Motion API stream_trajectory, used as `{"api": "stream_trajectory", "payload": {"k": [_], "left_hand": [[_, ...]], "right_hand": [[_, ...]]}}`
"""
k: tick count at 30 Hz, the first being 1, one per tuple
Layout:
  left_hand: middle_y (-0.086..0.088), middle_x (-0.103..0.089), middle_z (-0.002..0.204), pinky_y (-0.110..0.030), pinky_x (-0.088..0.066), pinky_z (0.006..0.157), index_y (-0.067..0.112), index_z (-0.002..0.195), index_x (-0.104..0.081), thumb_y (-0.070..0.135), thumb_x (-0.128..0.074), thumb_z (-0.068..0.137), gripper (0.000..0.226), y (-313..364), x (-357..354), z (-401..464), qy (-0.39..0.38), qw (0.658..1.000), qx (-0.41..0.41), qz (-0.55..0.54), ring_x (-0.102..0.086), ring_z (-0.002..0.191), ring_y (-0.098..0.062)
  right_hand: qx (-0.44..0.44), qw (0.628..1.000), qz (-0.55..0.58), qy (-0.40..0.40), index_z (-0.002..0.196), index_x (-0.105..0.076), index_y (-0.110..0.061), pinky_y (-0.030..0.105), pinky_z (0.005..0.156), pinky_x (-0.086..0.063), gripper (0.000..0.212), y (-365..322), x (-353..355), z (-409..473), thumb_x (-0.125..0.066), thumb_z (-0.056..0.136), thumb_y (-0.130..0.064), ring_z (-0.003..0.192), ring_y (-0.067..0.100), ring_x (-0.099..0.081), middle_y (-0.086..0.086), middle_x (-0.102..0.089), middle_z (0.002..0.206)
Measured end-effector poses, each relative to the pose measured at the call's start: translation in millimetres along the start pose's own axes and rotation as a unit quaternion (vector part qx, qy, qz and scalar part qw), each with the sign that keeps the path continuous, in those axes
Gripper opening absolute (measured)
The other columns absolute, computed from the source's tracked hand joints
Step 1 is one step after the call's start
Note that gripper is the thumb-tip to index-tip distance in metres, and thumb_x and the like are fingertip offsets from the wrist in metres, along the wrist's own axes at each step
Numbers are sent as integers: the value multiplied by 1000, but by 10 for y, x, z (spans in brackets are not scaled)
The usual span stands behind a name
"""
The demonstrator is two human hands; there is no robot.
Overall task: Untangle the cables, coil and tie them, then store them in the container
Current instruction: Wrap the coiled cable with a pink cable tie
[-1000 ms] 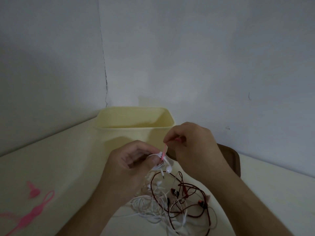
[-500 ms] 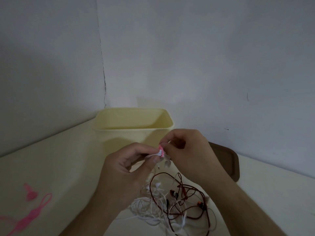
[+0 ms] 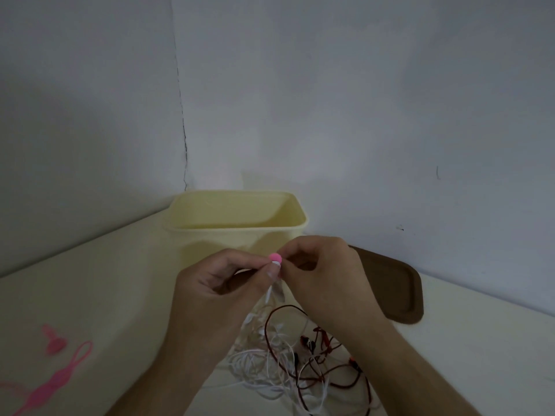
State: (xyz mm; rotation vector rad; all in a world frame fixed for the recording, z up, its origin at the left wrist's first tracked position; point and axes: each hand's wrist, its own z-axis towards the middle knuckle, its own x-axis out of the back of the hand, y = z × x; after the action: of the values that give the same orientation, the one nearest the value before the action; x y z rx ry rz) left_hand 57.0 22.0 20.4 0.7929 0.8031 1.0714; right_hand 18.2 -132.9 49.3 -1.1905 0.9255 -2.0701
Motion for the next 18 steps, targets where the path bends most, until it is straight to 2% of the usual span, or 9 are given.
{"api": "stream_trajectory", "payload": {"k": [3, 5, 9, 11, 14, 16, 18], "left_hand": [[-10, -82, 88, -22, -60, 73, 6, 87, -81, -1, -83, 78, 11, 8, -3, 20, 3, 1000, 16, -17, -79, 84, -21], [-11, -82, 94, -21, -59, 74, 6, 89, -81, -2, -84, 75, 17, 20, -8, 19, -8, 998, 36, -41, -79, 88, -21], [-12, -80, 103, -28, -61, 80, 16, 96, -79, -1, -97, 60, 43, 13, 13, 21, -49, 996, 68, -37, -77, 97, -24], [-9, -80, 102, -28, -61, 80, 20, 95, -79, 3, -96, 62, 41, 5, 14, 27, -42, 996, 75, -25, -76, 99, -24], [-9, -81, 97, -22, -58, 78, 18, 92, -79, 9, -84, 73, 21, 3, -2, 36, -16, 997, 71, -36, -77, 95, -21], [-9, -81, 95, -20, -58, 77, 16, 89, -80, 9, -82, 75, 16, 15, -13, 38, -9, 997, 67, -44, -77, 91, -19], [-8, -81, 95, -20, -58, 76, 16, 90, -80, 10, -82, 75, 16, 27, -17, 41, -6, 997, 69, -45, -77, 89, -18]], "right_hand": [[-14, 999, 32, 7, 83, -82, -28, 27, 71, -62, 11, 15, 0, -1, -79, 94, -25, 73, 4, -75, -11, -79, 74], [-16, 999, 28, 18, 82, -80, -28, 29, 72, -62, 12, 19, -10, 0, -77, 93, -24, 73, 6, -75, -11, -78, 74], [-24, 998, 25, 43, 80, -77, -26, 20, 64, -58, 15, 0, -14, -6, -75, 93, -19, 69, 5, -74, -10, -77, 72], [-27, 998, 37, 44, 79, -77, -24, 16, 59, -55, 16, -17, -3, -13, -74, 92, -16, 64, 6, -73, -8, -76, 69], [-37, 997, 53, 31, 78, -77, -23, 30, 63, -62, 15, -33, -10, -12, -75, 93, -19, 63, 13, -74, -4, -77, 68], [-46, 996, 68, 23, 79, -78, -23, 45, 70, -65, 15, -42, -21, -12, -76, 94, -22, 66, 20, -76, -2, -78, 71], [-48, 995, 82, 8, 83, -80, -25, 52, 74, -65, 13, -36, -23, -3, -75, 95, -23, 72, 23, -78, -3, -80, 76]]}}
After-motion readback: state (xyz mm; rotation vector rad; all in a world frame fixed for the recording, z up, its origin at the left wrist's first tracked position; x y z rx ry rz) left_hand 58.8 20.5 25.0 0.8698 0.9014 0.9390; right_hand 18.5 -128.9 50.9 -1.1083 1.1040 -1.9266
